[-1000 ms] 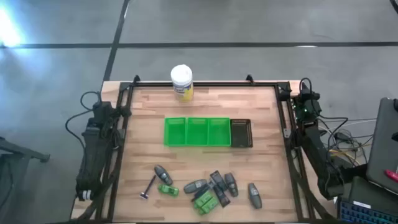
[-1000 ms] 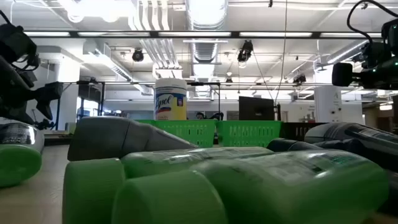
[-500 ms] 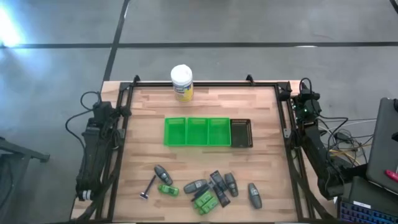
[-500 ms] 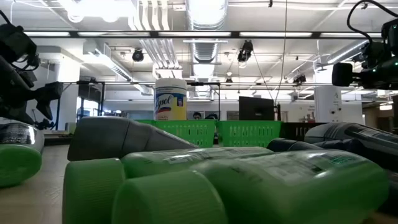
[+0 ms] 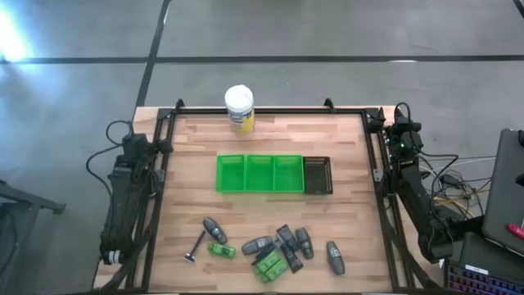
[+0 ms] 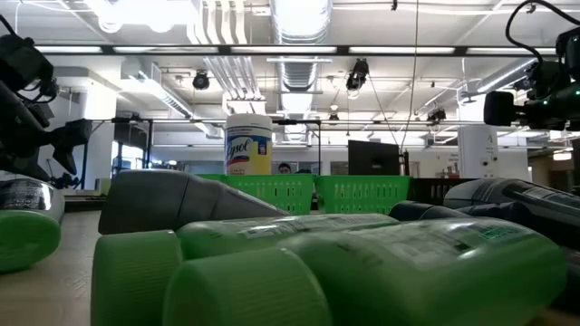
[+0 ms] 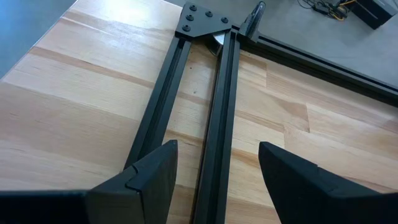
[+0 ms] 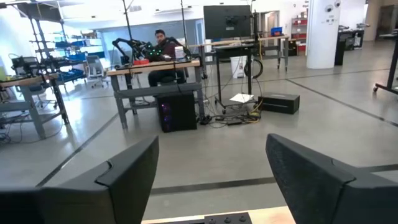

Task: Pick & Place Travel size toiletries

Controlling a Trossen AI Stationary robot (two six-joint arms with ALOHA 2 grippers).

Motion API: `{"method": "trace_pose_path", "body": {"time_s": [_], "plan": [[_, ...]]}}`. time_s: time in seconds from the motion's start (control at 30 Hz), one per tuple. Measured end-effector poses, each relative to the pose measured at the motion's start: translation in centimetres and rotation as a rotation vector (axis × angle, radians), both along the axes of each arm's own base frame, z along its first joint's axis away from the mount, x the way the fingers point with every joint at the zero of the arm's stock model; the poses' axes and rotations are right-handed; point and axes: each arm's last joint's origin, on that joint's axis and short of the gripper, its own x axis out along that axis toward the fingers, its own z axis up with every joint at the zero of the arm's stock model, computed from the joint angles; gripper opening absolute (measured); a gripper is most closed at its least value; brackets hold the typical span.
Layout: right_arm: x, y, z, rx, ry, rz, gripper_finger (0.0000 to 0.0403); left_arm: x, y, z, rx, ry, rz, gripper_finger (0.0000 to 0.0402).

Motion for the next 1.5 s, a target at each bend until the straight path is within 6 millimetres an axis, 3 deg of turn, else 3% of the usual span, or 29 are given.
{"method": "trace_pose_path", "body": {"time_s": [0.97,1.17,1.5], "plan": [[0.0,0.0,0.01,0.0,-0.006,0.001,0.0219,0.0,0.0,0.0,0.0,-0.001,0.0,0.0229],[0.01,0.0,-0.08,0.01,-0.366,0.025,0.0228,0.0,0.0,0.0,0.001,0.0,0.0,0.0229],[0.01,-0.02,-0.37,0.039,-0.385,0.02,0.0262,0.0,0.0,0.0,0.0,0.0,0.0,0.0229]]}}
